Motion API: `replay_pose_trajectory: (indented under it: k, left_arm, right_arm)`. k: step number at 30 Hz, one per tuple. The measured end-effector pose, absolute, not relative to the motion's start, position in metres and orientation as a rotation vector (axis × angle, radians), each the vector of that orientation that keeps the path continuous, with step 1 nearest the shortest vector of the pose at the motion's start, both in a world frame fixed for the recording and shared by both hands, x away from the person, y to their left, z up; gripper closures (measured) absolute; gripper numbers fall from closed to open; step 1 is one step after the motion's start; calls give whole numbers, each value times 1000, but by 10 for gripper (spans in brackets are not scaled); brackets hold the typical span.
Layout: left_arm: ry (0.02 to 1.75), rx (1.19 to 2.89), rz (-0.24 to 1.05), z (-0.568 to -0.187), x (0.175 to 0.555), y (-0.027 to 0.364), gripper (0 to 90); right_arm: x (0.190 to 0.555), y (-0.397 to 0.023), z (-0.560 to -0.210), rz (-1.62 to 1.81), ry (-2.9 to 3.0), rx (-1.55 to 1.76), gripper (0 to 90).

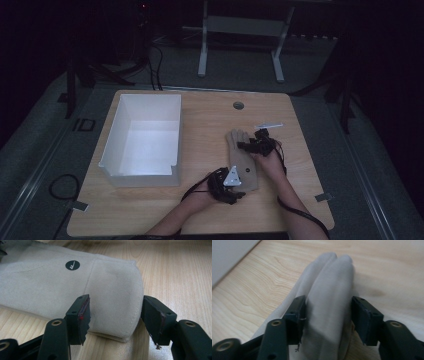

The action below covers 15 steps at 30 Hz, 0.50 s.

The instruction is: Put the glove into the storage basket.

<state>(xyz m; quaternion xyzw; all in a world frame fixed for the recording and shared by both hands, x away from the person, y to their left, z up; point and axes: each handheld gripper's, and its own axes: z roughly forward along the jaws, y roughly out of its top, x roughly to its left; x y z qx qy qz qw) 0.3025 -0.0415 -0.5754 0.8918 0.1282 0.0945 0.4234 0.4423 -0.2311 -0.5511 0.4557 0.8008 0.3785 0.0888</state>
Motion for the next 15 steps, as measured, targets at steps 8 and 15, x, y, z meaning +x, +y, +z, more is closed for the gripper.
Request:
replay_pose_trajectory:
  k: [8, 15]
  left_arm:
    - [322, 2236, 239, -575, 303, -42, 432]
    - [323, 2245, 291, -575, 300, -44, 473]
  right_arm:
    - [450, -232, -555, 1181, 2489, 1430, 648]
    - [440, -218, -547, 1050, 2443, 1312, 693]
